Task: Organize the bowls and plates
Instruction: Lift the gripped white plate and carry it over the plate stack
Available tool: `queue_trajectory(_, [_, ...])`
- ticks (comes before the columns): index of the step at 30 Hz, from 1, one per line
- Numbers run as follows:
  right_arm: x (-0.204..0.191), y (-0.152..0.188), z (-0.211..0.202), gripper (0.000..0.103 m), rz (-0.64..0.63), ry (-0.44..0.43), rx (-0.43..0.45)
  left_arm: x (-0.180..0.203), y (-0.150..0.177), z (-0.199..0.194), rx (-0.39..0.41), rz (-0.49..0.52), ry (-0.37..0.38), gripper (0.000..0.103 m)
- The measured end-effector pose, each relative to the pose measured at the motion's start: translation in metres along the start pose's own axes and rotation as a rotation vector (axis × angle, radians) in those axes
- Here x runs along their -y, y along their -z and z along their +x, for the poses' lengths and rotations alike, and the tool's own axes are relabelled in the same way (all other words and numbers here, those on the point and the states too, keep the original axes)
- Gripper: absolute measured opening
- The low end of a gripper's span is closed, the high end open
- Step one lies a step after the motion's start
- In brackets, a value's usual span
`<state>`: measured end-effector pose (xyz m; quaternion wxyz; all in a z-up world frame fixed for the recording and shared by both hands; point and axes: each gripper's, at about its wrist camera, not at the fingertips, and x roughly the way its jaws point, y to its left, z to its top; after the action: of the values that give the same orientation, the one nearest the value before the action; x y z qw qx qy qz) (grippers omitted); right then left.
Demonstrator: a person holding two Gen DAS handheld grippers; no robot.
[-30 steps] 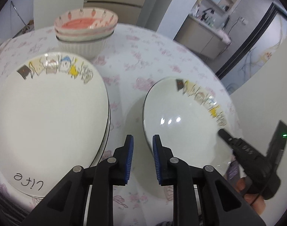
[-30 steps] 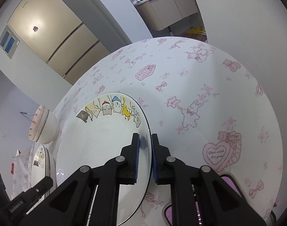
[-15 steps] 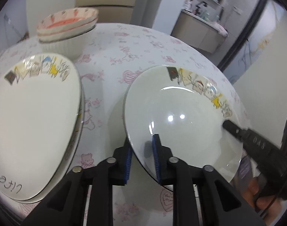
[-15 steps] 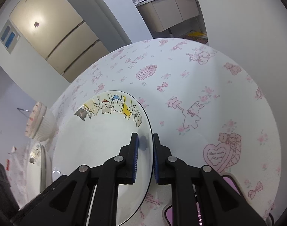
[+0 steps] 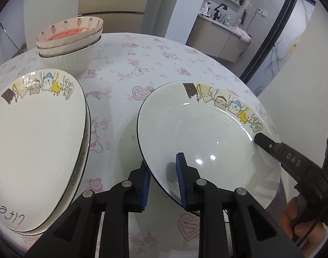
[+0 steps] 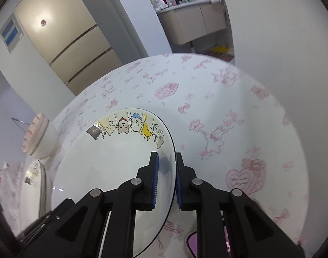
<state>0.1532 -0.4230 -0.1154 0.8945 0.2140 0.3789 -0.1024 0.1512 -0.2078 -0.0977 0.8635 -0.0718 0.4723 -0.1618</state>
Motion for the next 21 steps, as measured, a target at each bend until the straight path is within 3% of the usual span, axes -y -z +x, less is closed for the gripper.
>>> queue_trajectory(10, [-0.018,0.001,-0.032,0.014,-0.079,-0.02,0.036,-0.006,-0.01,-0.031,0.09,-0.003,-0.019,0.024])
queue_trajectory(21, [-0.06,-0.008,-0.072,0.015,-0.135,-0.072,0.096,-0.026,-0.025,-0.096,0.217,-0.013,-0.005,0.025])
